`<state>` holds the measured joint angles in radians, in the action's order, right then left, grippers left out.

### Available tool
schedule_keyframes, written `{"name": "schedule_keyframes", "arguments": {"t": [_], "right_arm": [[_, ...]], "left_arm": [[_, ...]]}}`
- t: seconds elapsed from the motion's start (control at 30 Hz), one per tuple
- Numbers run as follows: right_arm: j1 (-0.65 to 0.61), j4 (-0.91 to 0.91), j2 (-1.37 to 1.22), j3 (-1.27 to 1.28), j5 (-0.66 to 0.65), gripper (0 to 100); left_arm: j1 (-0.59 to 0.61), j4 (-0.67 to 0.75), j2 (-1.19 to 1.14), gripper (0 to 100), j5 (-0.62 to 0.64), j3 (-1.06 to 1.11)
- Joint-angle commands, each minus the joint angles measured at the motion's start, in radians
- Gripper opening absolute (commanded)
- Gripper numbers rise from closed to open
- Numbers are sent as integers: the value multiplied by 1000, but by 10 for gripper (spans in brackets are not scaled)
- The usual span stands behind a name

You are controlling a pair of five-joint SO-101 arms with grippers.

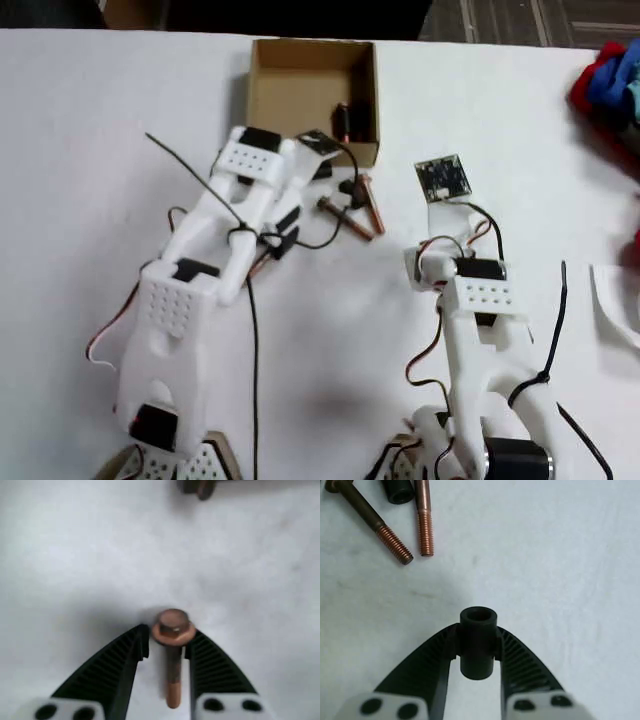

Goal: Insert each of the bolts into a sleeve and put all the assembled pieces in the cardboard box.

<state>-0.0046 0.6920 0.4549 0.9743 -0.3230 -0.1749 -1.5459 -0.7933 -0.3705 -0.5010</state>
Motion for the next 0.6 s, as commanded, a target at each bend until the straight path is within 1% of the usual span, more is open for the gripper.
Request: {"name": "schedule_keyframes", "arguments": {"t": [0.0, 0.03, 0.17, 0.27, 0.33, 0.47, 0.57], "right_arm": [[-4, -18, 41, -6, 8, 22], [-4, -18, 41, -6, 8, 22], [-4, -19, 41, -6, 8, 22], [-4, -19, 41, -6, 8, 22], [-4, -33, 44, 0, 8, 22], [-4, -124, 51, 60, 8, 22], [-4, -177, 53, 89, 8, 22]], "left_arm": [[12, 25, -23, 24, 8, -12], [11, 21, -25, 35, 8, -10], [9, 14, -2, 26, 9, -12], [-5, -32, 74, 26, 9, -18], [-8, -84, 147, 26, 9, -48], [-9, -152, 339, 26, 21, -136], [-23, -160, 509, 26, 115, -120]]}}
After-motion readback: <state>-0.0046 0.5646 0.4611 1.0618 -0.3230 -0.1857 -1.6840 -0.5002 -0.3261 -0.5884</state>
